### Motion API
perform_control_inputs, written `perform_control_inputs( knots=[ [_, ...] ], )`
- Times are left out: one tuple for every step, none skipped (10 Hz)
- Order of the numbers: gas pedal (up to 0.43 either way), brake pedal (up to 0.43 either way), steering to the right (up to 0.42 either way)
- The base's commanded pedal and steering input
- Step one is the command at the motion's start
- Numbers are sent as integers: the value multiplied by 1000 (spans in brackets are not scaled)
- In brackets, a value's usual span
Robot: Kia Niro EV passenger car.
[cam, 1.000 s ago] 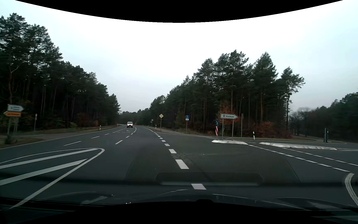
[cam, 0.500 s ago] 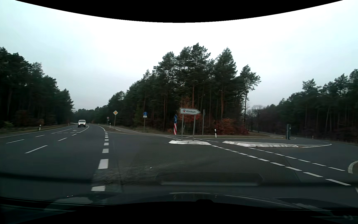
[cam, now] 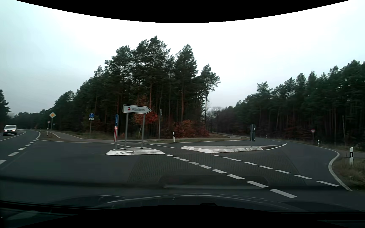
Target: Follow the waypoints while adhering to traffic rules and regulations
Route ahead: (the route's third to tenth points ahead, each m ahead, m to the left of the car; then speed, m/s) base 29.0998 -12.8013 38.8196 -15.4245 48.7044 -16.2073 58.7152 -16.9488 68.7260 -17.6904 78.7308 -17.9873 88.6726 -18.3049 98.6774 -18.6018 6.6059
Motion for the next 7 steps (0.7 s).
perform_control_inputs(
  knots=[
    [228, 0, 306],
    [240, 0, 305],
    [260, 0, 300],
    [260, 0, 294],
    [260, 0, 287],
    [268, 0, 277],
    [268, 0, 266]
  ],
)
